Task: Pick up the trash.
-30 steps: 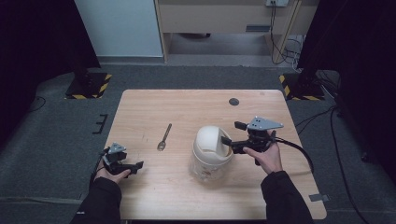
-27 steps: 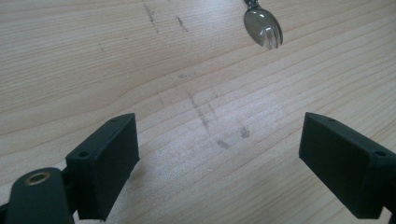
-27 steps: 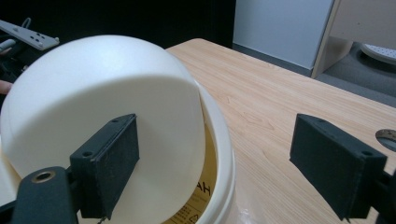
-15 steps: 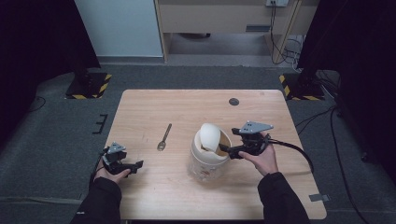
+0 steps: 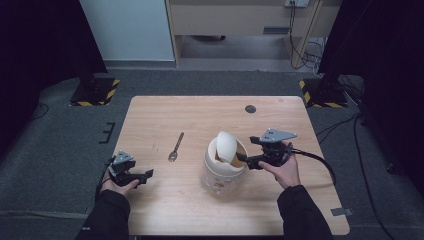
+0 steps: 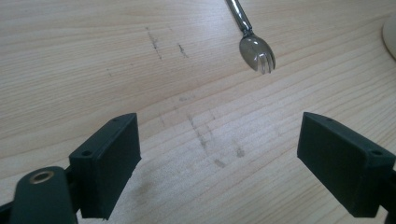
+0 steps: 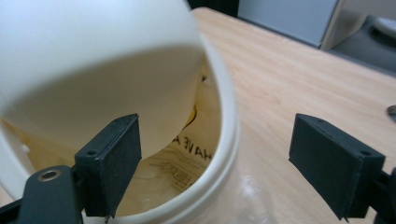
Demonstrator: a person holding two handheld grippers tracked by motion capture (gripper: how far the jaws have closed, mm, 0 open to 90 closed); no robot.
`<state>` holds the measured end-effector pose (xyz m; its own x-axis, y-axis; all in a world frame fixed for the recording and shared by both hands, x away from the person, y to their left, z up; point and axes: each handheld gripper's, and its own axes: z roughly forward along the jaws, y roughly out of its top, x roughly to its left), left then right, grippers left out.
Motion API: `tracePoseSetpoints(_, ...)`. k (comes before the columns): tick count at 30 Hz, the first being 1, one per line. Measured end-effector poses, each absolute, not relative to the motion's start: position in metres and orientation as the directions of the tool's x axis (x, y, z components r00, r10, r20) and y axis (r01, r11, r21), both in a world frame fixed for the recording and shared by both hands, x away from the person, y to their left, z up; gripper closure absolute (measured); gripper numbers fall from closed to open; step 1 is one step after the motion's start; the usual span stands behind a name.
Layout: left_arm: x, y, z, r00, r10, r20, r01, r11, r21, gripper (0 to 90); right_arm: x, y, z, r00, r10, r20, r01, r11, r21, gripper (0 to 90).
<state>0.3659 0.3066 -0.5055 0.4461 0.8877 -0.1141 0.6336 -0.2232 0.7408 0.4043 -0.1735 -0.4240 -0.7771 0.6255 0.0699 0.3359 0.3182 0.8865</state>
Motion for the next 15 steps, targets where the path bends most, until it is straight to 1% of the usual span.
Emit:
tracePoseSetpoints(3,0.366,0.306,-0.503,0.442,0.889,-0.12,0.627,-0.211,0.75,13.0,0.403,-0.183,-0.416,-0.763,0.644,0.061,0.317,0.29,0.903,16.2)
tracePoseSetpoints(6,0.366,0.305,-0.499,0.438,0.891,-0.121,0.61,-0.196,0.768,13.4,0.401,-0.197,-0.41,-0.734,0.675,0.072,0.299,0.226,0.927,16.0)
tracePoseSetpoints(9,0.368,0.304,-0.491,0.43,0.896,-0.11,0.58,-0.181,0.795,14.4,0.398,-0.221,-0.411,-0.676,0.734,0.063,0.295,0.192,0.936,14.6)
tracePoseSetpoints(12,0.37,0.304,-0.487,0.423,0.9,-0.104,0.561,-0.17,0.81,14.6,0.395,-0.233,-0.416,-0.652,0.756,0.059,0.305,0.191,0.933,14.7)
tracePoseSetpoints(15,0.373,0.302,-0.482,0.414,0.904,-0.104,0.539,-0.152,0.828,15.7,0.39,-0.249,-0.427,-0.622,0.78,0.064,0.347,0.202,0.916,13.4)
